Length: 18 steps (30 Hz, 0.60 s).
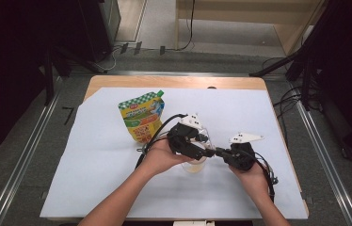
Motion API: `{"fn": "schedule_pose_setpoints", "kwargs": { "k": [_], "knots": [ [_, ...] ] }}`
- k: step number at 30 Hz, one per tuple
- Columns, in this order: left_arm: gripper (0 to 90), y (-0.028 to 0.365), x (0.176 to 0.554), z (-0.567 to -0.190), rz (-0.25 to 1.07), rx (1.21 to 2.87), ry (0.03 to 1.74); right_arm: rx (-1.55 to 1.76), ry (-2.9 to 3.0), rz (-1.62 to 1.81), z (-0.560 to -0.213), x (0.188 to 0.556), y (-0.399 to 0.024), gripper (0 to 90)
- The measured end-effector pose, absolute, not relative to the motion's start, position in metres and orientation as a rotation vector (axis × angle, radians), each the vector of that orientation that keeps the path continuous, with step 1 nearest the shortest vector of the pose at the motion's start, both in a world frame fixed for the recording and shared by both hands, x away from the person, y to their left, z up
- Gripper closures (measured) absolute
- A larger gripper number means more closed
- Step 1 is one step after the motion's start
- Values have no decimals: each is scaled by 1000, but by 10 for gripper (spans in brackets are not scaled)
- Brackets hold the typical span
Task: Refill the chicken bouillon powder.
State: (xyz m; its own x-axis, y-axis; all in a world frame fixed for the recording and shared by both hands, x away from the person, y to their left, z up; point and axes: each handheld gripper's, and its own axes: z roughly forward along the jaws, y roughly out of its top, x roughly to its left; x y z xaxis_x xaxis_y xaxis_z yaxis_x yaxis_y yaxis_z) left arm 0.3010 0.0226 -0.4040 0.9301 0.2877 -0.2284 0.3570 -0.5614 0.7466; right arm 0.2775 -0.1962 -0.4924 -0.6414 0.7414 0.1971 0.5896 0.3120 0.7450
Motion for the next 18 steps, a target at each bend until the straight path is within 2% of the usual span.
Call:
{"fn": "schedule_pose_setpoints", "kwargs": {
  "k": [8,12,18],
  "knots": [
    [452,14,300,-402,-89,2227,445,1224,2393,1244,-492,277,-197,900],
    [345,7,300,-405,-98,2254,439,1221,2394,1243,-492,277,-197,900],
    [301,8,299,-403,-102,2241,439,1213,2392,1243,-490,275,-200,871]
  ]
}}
